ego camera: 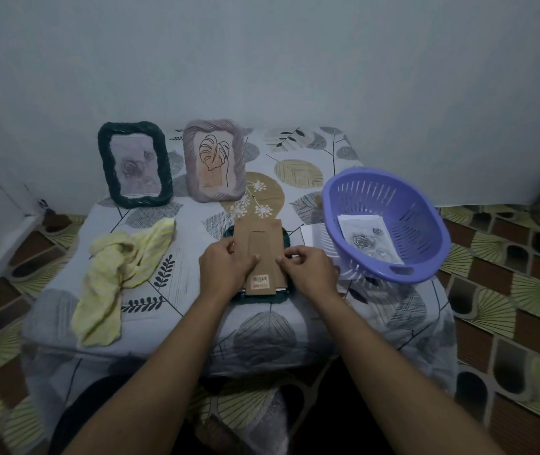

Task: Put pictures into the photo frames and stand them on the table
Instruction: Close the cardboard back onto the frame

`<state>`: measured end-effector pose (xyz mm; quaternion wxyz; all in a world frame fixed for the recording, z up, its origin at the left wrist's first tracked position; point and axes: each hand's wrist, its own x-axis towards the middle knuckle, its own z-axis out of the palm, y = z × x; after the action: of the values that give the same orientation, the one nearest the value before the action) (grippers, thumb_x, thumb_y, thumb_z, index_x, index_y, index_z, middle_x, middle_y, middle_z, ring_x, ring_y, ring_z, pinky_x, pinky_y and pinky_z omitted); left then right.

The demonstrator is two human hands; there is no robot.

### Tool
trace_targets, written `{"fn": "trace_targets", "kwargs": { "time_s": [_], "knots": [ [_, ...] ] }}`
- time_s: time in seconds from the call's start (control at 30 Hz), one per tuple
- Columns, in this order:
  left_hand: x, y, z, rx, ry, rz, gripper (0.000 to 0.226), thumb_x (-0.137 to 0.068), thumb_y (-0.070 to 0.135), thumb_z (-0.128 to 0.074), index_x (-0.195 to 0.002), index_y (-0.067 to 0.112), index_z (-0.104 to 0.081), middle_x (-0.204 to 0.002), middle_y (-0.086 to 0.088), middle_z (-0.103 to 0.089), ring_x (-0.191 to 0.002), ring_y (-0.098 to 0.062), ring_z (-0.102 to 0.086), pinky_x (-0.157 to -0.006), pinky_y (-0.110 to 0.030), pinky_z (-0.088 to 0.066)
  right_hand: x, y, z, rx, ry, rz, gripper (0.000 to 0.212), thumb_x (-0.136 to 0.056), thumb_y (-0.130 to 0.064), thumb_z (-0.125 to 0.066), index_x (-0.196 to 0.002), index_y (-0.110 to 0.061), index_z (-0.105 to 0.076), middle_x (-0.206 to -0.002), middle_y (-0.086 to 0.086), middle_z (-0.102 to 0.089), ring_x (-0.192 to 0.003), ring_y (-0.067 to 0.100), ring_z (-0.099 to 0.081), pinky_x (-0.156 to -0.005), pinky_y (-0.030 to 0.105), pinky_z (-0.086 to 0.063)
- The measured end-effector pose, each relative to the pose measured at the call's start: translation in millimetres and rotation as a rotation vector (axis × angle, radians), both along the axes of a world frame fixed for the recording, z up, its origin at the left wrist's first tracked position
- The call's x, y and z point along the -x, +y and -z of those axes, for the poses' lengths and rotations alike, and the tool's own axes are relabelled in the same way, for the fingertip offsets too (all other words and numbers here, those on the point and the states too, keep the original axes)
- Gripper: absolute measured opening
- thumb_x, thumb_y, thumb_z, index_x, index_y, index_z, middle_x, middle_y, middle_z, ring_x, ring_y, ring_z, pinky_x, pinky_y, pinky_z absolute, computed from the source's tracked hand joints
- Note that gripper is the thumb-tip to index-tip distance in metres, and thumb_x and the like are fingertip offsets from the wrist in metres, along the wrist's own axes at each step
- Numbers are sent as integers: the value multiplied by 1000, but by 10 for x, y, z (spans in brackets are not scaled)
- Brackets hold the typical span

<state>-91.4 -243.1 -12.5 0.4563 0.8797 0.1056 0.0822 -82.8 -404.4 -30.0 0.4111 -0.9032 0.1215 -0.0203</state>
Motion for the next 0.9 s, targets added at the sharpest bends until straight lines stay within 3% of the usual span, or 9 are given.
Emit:
{"fn": "trace_targets", "kwargs": {
  "time_s": [0.17, 0.37, 0.47, 0.53, 0.63, 0.9],
  "knots": [
    [4, 26, 2, -30, 9, 25, 45, -77, 28, -83, -115, 8, -69, -108, -6, -73, -84, -12, -60, -76, -20, -42, 16, 21, 2, 76, -23, -18, 33, -89, -50, -68, -115, -29, -72, -102, -10, -75, -105, 15, -62, -89, 35, -27],
    [14, 55, 26, -56, 9, 39, 46, -78, 29, -82, -118, 9, -69, -109, -5, -72, -84, -11, -58, -76, -19, -40, 26, 43, -7, 148, -43, 1, 34, -87, -51, -68, -114, -30, -73, -99, -12, -75, -105, 14, -61, -95, 38, -32],
    [-28, 71, 102, -109, 45, -12, 56, -75, 44, -81, -122, 16, -68, -115, -1, -71, -98, -20, -63, -88, -32, -46, 36, 45, -10, 188, -35, -6, 32, -88, -51, -67, -112, -31, -73, -96, -15, -73, -108, 16, -58, -96, 38, -32],
    [-59, 81, 137, -196, 103, -50, 62, -73, 55, -77, -125, 24, -66, -119, 2, -69, -114, -26, -57, -93, -41, -39, 42, 47, -15, 220, -31, -19, 32, -88, -52, -66, -112, -33, -74, -95, -14, -72, -110, 18, -56, -97, 39, -33],
    [-77, 95, 146, -261, 179, -58, 63, -73, 62, -73, -126, 30, -64, -123, 0, -64, -121, -28, -47, -93, -43, -33, 53, 52, -15, 250, -21, -37, 32, -89, -52, -64, -112, -33, -74, -97, -13, -72, -110, 18, -56, -97, 40, -34],
    [-85, 107, 176, -260, 220, -54, 63, -74, 62, -72, -127, 30, -64, -125, -3, -62, -124, -30, -44, -96, -45, -32, 46, 70, 17, 286, -1, -63, 33, -89, -54, -62, -113, -34, -74, -98, -11, -73, -109, 19, -56, -92, 39, -33]
  ]
}}
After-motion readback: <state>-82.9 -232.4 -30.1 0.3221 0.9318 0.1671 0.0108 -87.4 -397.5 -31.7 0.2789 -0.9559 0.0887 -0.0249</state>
